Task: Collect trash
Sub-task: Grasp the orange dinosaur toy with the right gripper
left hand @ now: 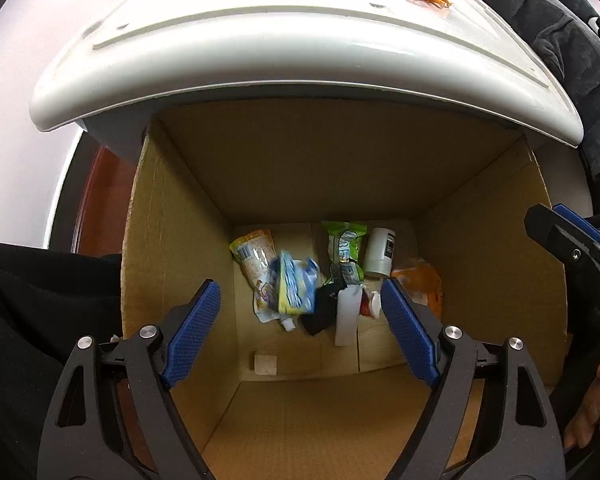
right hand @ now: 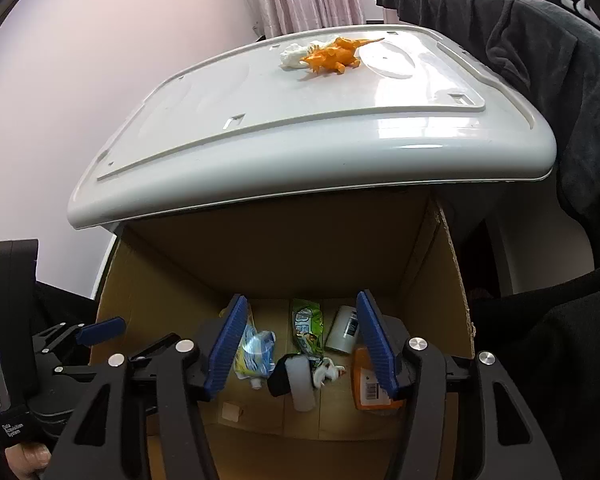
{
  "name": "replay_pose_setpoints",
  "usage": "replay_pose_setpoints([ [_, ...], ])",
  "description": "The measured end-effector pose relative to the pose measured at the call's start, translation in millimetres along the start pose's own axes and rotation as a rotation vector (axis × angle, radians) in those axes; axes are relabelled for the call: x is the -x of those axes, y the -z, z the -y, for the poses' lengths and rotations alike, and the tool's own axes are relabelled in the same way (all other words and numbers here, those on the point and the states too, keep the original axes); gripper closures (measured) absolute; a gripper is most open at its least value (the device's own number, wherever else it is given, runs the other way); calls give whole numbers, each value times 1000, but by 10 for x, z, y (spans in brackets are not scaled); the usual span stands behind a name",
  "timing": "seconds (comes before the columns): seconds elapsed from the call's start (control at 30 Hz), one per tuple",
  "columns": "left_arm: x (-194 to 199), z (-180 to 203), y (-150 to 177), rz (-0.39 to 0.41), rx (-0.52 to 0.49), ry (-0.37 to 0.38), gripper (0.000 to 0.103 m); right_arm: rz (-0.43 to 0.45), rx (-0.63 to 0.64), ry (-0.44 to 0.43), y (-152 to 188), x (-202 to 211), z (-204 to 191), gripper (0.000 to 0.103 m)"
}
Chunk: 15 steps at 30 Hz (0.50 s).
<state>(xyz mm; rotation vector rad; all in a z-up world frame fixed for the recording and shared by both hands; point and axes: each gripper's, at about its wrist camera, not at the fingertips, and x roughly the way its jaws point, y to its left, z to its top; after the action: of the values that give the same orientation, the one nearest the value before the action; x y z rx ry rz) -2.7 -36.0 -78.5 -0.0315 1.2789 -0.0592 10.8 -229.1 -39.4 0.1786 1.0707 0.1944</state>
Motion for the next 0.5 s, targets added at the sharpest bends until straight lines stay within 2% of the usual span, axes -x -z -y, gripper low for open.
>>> replay_pose_setpoints([
  [0.3, 22, 38, -16, 8, -5, -2, 23, 0, -8, -9, -25, 8, 14, 42],
  [0.5, 269, 43, -179, 86, -11, 22, 23, 52, -11, -25, -302, 188, 34, 38],
])
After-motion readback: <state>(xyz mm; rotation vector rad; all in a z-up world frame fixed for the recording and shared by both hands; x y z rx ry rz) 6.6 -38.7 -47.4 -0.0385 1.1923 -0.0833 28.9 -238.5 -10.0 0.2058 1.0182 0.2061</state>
